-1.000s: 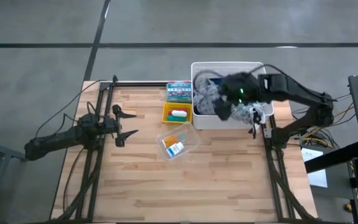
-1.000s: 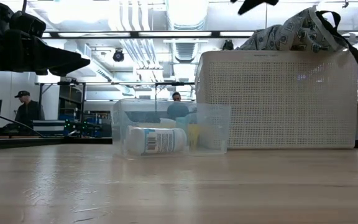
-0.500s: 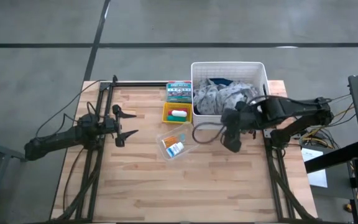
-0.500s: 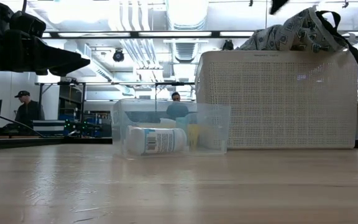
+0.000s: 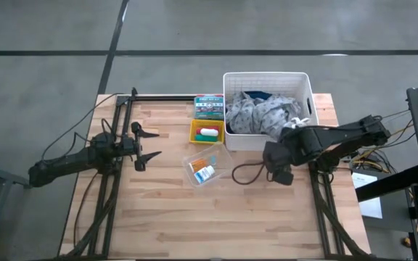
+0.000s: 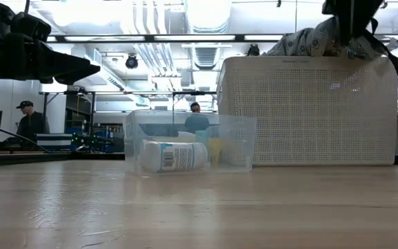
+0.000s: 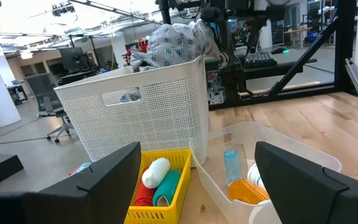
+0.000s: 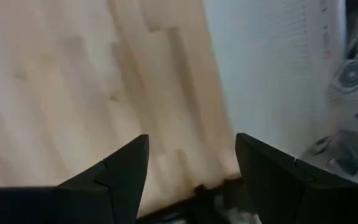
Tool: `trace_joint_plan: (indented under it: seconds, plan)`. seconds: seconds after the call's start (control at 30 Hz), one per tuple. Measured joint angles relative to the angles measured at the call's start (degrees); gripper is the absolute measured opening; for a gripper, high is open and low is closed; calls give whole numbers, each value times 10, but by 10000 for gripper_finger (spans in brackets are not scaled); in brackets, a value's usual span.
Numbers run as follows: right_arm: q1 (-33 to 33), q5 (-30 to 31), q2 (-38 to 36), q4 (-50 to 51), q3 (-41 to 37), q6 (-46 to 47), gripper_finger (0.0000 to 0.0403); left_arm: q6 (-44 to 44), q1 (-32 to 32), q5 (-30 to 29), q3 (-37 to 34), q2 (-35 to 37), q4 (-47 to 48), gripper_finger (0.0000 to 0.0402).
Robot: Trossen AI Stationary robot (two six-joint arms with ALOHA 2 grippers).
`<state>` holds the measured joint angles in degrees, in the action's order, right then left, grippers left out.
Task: Pick & Place Medicine items
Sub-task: Put the gray patient gown into the white bin
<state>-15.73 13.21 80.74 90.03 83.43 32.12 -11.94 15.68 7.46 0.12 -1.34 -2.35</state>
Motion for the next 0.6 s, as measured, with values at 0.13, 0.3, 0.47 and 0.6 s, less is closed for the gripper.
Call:
trace_joint_plan:
  seconds: [0.13,0.3,0.47,0.6]
  plan:
    - [0,111,-7,1,-16,-55,237,0,0,0,0,0,0,320]
    - [0,271,-8,-3,-18,-138,237,0,0,0,0,0,0,320]
    - [10,371,-8,-6,-15,-190,233,0,0,0,0,0,0,320]
    - [33,430,-8,-19,-19,-207,228,0,0,0,0,0,0,320]
